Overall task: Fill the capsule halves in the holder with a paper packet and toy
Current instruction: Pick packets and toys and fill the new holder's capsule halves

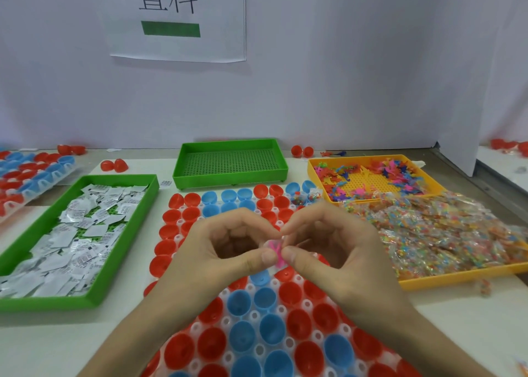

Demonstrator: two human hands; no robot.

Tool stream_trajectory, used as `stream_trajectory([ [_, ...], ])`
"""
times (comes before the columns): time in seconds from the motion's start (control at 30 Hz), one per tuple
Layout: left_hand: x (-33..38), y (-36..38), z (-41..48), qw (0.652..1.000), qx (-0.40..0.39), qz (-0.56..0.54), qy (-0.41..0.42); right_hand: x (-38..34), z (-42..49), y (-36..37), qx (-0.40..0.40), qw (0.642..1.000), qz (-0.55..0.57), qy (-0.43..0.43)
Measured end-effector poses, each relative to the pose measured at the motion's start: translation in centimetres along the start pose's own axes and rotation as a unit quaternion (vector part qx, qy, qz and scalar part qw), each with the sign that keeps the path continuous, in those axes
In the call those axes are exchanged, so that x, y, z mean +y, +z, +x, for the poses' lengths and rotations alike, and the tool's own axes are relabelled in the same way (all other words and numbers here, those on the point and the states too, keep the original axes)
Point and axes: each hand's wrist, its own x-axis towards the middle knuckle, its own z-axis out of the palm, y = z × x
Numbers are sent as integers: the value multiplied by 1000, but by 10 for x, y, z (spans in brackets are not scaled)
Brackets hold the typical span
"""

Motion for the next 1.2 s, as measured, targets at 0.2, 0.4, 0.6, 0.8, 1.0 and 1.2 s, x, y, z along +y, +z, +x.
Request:
stream_trajectory([
  [0.2,-1,3,1,1000,-3,7,-3,2,-2,1,18,998,-53,-22],
  [0.4,-2,5,0,997,12,65,39,4,-3,2,19,999,-36,1],
  [0.6,-2,7,-1,984,17,160,72,3,1,-4,-17,998,-48,27],
  [0.8,0,8,-3,981,26,176,75,2,5,-11,-54,995,-38,68],
  [1.0,3,7,-2,979,35,181,82,3,5,-8,-45,996,-23,72],
  [1.2,2,7,-2,983,44,157,89,7,6,-13,-51,993,49,93],
])
